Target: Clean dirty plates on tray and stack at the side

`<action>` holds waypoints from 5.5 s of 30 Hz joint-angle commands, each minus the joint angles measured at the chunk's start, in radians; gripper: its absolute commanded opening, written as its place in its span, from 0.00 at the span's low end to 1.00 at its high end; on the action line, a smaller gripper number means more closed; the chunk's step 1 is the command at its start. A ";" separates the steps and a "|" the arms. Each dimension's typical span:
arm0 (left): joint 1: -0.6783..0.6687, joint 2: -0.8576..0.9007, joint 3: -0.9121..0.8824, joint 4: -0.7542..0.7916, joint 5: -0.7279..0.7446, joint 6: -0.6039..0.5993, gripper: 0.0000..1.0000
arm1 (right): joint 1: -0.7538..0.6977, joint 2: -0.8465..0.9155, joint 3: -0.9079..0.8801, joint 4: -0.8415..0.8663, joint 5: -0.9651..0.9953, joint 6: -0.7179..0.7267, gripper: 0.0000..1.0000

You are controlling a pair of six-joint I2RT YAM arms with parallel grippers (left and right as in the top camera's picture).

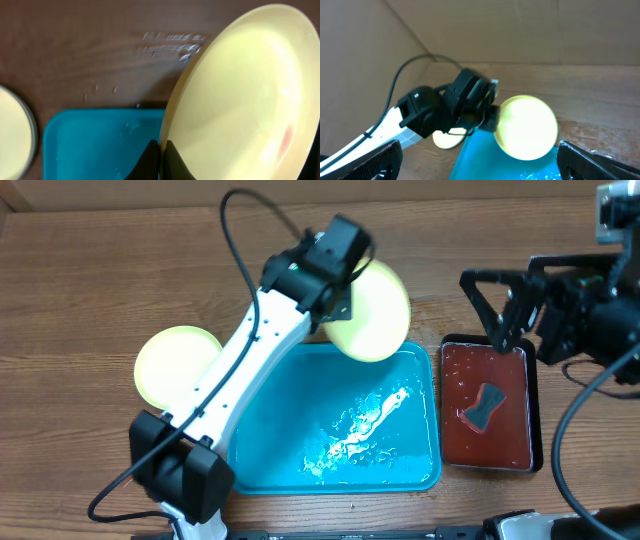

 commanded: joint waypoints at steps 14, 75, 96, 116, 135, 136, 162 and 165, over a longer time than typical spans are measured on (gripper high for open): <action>0.590 -0.497 -0.744 0.223 0.232 -0.166 0.05 | 0.006 0.119 -0.001 0.002 0.023 0.060 1.00; 0.745 -0.634 -0.594 0.323 0.417 0.278 0.90 | 0.103 0.024 0.003 0.017 0.365 -0.103 1.00; 0.580 -0.972 -0.504 0.254 0.409 0.267 1.00 | 0.320 -0.441 -0.033 0.001 0.506 -0.125 1.00; 0.580 -0.953 -0.505 0.037 0.405 0.259 1.00 | 0.320 -0.509 -0.031 0.002 0.431 -0.126 1.00; 0.580 -0.855 -0.505 0.021 0.406 0.259 1.00 | 0.320 -0.509 -0.031 0.002 0.431 -0.126 1.00; 0.580 -0.849 -0.505 0.019 0.406 0.259 1.00 | 0.320 -0.509 -0.031 0.002 0.431 -0.126 1.00; 0.579 -0.835 -0.505 0.075 0.533 0.326 1.00 | 0.074 -0.509 0.189 0.019 0.365 -0.443 1.00; 0.579 -0.835 -0.505 0.098 0.541 0.326 1.00 | 0.045 -0.509 0.195 0.001 0.347 -0.352 1.00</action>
